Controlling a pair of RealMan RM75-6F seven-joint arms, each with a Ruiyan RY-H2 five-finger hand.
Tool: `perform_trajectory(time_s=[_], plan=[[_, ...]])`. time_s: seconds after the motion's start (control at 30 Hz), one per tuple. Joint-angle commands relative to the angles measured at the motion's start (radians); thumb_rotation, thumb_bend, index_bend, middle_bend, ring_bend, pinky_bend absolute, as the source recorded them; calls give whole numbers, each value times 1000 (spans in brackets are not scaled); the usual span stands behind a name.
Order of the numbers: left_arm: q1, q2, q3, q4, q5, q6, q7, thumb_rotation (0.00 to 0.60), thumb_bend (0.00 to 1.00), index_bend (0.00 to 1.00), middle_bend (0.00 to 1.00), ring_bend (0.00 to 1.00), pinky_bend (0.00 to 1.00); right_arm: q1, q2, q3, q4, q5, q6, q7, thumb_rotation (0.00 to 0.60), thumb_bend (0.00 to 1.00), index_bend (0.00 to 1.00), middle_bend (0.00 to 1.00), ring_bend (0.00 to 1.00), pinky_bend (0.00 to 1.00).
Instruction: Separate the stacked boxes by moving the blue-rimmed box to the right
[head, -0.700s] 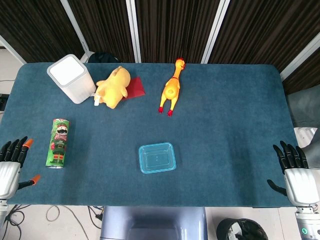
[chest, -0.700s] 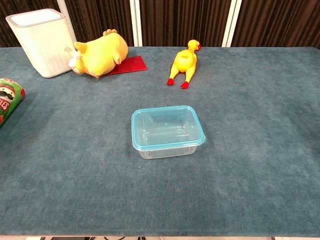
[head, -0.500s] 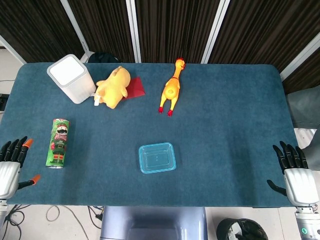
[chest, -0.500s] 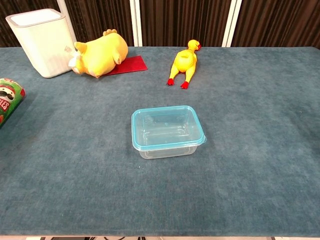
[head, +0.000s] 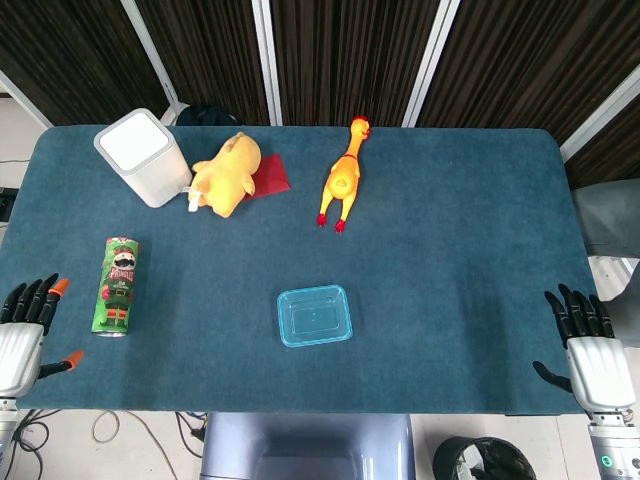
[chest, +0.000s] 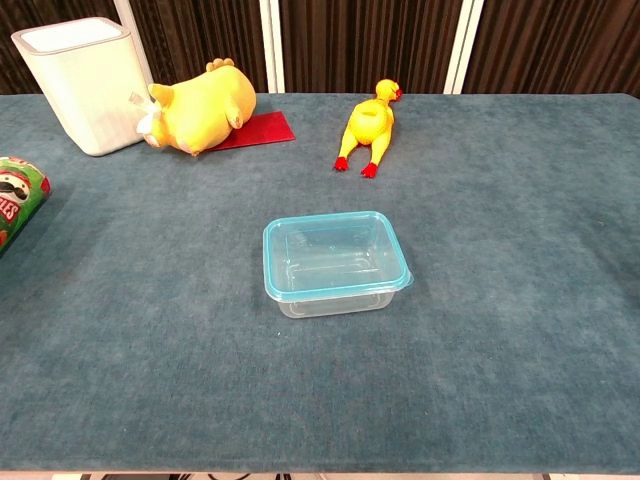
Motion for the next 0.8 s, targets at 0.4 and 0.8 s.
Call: perform_trajectory(time_s=[0.4, 0.8], plan=[[-94, 28, -56, -219, -20, -99, 93, 600, 0, 0, 0, 0, 0, -2, 10, -1, -16, 9, -7, 15, 600, 147, 0, 0, 0, 0], [-295, -127, -143, -353, -272, -319, 386, 600, 0, 0, 0, 0, 0, -4, 13, 4, -24, 27, -13, 18, 600, 147, 0, 0, 0, 0]])
